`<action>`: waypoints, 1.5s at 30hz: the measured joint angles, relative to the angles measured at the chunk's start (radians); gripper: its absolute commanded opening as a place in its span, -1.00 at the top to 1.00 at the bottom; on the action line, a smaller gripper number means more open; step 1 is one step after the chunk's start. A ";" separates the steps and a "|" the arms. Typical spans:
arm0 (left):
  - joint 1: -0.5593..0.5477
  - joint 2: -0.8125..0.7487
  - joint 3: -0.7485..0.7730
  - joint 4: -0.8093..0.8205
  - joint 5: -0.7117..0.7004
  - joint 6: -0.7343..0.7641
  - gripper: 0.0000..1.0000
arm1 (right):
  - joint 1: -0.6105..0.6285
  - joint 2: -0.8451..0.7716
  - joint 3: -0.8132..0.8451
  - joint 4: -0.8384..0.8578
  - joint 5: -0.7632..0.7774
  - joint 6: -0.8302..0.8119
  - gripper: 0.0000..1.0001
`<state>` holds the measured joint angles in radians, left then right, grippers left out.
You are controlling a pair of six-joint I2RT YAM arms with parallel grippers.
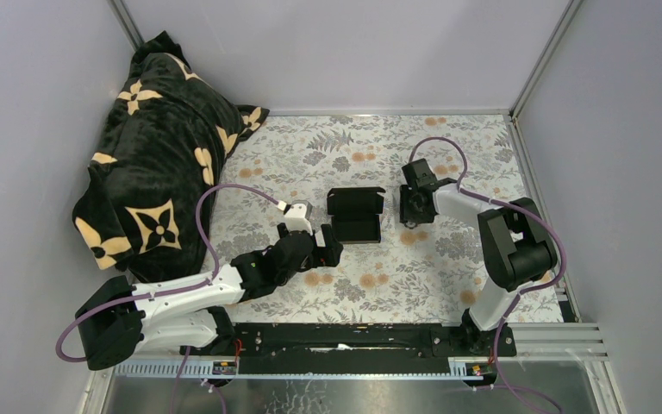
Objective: Fold the paper box
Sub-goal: Pick up the product from the center of the board.
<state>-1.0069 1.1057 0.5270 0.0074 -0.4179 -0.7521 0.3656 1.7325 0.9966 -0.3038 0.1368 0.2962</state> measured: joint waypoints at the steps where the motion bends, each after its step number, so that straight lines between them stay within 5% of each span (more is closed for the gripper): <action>1: 0.000 0.000 0.000 0.000 0.000 0.000 -0.97 | 0.003 0.000 0.001 -0.002 -0.001 0.000 0.30; 45: 0.007 -0.028 -0.049 0.008 -0.008 -0.001 -0.97 | 0.186 -0.032 0.136 -0.167 0.004 0.031 0.29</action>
<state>-1.0000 1.0775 0.4782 0.0151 -0.4259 -0.7528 0.5518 1.7004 1.1324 -0.4713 0.1410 0.3267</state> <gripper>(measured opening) 0.984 0.483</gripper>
